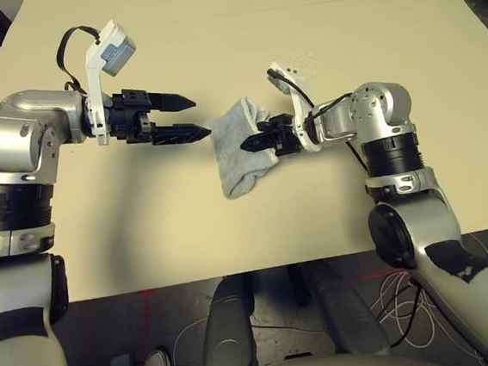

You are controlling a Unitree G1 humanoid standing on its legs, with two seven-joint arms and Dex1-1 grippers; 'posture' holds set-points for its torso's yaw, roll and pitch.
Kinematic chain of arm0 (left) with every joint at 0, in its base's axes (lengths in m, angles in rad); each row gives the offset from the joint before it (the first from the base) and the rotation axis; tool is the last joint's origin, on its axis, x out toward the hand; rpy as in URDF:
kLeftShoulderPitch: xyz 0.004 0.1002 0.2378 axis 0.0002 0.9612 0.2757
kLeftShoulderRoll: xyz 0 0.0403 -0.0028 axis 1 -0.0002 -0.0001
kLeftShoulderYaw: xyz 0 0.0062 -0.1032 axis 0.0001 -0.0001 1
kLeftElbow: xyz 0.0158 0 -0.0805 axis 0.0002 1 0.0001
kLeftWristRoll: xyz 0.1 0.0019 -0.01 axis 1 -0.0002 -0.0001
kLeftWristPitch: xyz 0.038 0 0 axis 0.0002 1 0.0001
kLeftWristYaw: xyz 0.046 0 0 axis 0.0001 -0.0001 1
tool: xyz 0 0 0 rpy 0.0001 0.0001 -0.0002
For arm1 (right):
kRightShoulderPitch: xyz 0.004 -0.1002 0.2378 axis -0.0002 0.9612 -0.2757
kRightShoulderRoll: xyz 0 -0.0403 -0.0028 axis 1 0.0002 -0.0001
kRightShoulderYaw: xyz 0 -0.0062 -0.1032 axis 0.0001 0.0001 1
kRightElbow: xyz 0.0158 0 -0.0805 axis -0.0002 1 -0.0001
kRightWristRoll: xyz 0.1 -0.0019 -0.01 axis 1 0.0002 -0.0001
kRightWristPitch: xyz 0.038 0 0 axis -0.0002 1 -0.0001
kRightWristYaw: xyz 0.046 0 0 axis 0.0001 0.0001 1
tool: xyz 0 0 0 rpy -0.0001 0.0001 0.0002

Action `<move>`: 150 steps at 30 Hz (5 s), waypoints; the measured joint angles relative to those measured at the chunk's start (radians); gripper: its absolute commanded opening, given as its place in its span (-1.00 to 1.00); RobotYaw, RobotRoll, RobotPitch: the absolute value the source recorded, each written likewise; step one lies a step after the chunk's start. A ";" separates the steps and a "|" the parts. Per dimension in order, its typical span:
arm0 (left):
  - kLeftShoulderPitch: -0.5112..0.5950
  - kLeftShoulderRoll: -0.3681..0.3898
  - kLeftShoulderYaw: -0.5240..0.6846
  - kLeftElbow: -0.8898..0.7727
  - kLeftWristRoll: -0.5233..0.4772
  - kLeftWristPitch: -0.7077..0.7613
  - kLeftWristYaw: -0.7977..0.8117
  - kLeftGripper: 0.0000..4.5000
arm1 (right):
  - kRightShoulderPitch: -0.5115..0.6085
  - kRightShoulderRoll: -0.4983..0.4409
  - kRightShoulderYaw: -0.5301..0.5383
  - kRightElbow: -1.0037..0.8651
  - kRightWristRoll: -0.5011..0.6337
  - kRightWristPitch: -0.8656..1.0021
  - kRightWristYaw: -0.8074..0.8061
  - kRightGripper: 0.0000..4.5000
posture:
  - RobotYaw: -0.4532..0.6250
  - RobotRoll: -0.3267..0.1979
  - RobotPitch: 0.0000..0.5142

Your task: Wipe the water off the table with a rag.

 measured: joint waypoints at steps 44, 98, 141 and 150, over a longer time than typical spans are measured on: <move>-0.009 -0.027 -0.013 -0.004 -0.001 0.013 0.008 1.00 | 0.028 -0.011 0.235 -0.142 0.084 0.114 0.152 -1.00 | -0.14 0.25 0.19; 0.106 -0.399 0.363 0.354 0.155 -0.687 0.972 1.00 | -0.026 -0.828 0.331 0.377 -0.225 -0.308 0.675 -1.00 | -0.21 0.25 0.15; 0.117 -0.459 0.370 0.499 0.219 -0.864 1.136 1.00 | 0.057 -0.666 -0.220 0.890 -0.269 -1.612 -0.079 0.99 | -0.20 0.25 0.01; 0.084 -0.457 0.371 0.556 0.218 -0.880 1.121 1.00 | 0.061 -0.670 -0.266 0.892 -0.251 -1.611 -0.067 0.99 | -0.23 0.25 -0.12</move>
